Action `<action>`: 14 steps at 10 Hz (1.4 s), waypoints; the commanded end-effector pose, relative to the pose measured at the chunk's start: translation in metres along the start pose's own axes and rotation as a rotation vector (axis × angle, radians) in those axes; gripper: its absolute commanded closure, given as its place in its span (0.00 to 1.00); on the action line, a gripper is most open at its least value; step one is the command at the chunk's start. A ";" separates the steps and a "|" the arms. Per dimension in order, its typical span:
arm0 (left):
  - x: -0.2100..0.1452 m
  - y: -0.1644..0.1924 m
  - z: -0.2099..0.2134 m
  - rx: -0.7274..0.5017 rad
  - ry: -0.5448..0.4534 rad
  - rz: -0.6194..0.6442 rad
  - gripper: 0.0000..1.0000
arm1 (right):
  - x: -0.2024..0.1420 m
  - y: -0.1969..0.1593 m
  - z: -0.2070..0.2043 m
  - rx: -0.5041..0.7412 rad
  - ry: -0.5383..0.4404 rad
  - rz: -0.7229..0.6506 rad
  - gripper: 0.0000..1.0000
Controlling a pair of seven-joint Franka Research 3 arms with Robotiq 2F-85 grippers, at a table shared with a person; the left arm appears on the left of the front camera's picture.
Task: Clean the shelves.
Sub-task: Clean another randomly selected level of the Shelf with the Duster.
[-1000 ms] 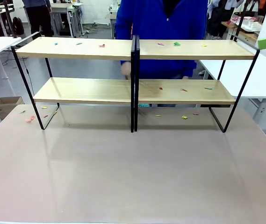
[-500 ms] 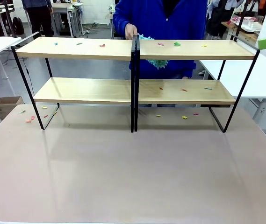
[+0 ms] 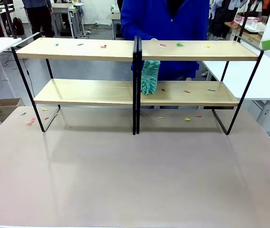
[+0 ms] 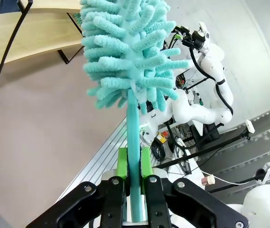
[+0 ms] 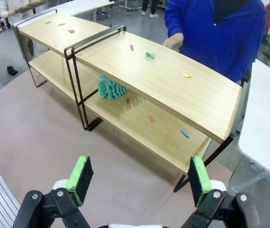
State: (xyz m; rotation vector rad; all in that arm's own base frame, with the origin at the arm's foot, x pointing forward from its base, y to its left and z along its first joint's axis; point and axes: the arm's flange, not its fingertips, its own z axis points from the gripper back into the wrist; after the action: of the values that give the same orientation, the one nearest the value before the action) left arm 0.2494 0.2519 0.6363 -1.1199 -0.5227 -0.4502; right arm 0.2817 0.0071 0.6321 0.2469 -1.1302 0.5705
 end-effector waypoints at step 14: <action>-0.010 -0.087 -0.236 -0.145 0.770 -0.242 0.88 | 0.000 0.000 -0.001 -0.001 -0.002 0.002 0.00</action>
State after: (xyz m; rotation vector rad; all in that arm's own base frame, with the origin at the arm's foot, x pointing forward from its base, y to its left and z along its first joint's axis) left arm 0.2305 0.0126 0.6175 -0.9432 0.0292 -1.0771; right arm 0.2817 0.0071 0.6321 0.2466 -1.1302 0.5707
